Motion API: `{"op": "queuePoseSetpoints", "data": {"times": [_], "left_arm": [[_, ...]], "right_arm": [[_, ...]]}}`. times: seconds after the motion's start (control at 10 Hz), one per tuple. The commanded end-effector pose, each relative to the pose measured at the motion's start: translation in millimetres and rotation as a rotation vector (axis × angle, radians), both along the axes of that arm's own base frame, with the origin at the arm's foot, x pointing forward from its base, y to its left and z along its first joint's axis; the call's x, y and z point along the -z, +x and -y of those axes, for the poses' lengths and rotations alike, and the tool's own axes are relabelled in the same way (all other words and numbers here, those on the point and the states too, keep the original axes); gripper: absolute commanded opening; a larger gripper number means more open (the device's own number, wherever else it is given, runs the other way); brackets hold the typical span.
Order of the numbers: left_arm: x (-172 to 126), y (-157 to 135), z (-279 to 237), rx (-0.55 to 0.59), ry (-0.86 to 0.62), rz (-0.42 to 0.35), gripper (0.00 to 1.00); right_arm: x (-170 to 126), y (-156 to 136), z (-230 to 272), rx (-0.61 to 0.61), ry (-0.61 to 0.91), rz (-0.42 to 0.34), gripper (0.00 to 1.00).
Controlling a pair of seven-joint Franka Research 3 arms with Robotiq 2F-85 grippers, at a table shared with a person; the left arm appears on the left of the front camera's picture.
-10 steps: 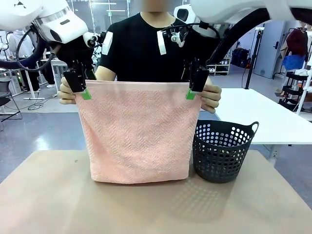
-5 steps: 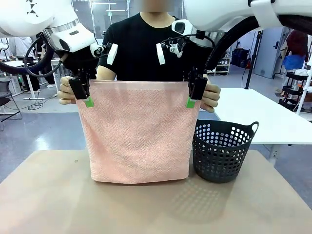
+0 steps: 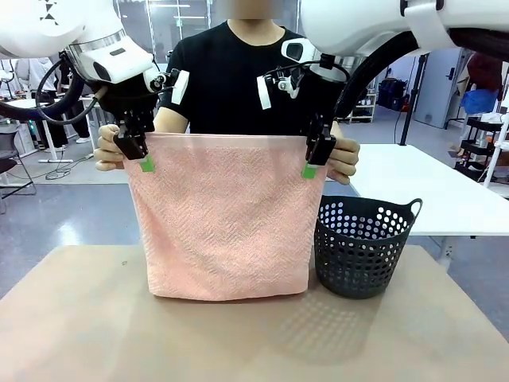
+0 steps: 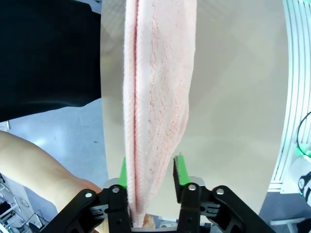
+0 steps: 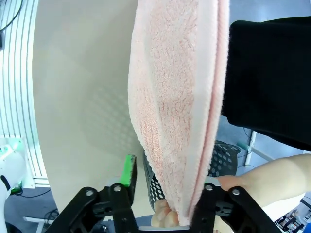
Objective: Fold the towel.
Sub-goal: Release the end of the 100 cm Hotel Towel you were holding and grab the top end of the folded side.
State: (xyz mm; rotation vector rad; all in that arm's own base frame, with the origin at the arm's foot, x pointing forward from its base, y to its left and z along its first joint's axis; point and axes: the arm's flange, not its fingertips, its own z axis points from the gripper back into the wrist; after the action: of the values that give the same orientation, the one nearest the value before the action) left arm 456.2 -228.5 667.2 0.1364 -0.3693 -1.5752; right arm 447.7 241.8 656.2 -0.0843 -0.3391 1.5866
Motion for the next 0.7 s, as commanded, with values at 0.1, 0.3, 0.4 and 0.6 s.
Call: {"op": "queuePoseSetpoints", "data": {"times": [0.1, 0.3, 0.4, 0.6], "left_arm": [[2.1, -9.3, -2.5, -0.009, -0.012, -0.018, 0.0], [4.3, -9.5, -3.5, -0.007, -0.005, -0.019, 0.0], [4.6, -9.7, -4.7, -0.01, -0.008, -0.018, 0.0], [10.4, -6.3, -10.4, -0.048, -0.002, -0.035, 0.0]], "right_arm": [[0.3, -1.2, 1.4, 0.035, 0.033, -0.008, 0.05], [1.0, -0.1, 1.1, 0.052, 0.036, -0.01, 0.0], [0.3, 0.3, 1.2, 0.052, 0.039, -0.009, 0.0], [5.6, 3.7, 2.7, 0.062, 0.05, -0.022, 0.0]]}}
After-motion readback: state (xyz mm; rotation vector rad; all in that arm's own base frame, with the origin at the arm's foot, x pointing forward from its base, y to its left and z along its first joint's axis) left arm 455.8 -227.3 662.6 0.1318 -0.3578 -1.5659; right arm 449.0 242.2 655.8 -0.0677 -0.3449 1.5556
